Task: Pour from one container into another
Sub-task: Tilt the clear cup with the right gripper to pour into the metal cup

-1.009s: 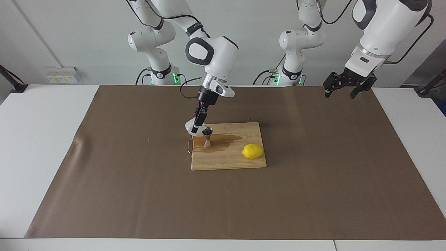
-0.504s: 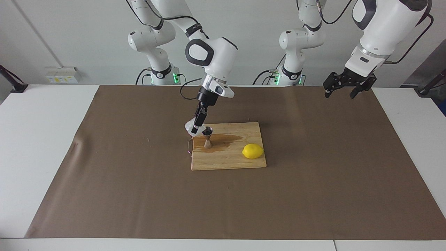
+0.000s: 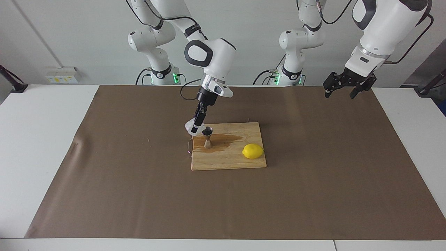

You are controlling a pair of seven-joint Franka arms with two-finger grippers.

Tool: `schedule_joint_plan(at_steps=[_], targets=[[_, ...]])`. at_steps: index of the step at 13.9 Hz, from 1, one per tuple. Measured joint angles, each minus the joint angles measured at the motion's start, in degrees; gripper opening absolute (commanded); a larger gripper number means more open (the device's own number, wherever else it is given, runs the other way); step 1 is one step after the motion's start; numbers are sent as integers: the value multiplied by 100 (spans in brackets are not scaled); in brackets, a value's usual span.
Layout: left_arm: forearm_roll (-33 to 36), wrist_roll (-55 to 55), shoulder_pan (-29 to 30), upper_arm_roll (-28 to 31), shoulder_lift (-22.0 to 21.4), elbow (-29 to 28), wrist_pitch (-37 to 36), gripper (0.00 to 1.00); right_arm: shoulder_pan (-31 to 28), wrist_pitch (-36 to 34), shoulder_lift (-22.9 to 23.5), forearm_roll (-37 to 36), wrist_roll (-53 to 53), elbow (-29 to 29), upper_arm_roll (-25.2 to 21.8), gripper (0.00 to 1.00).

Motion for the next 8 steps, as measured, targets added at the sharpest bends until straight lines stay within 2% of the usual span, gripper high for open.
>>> schedule_joint_plan(at_steps=[8], targets=[[0,0,0,0,0,0,0,100,-7,116,-3,12,300,-32,0,0]])
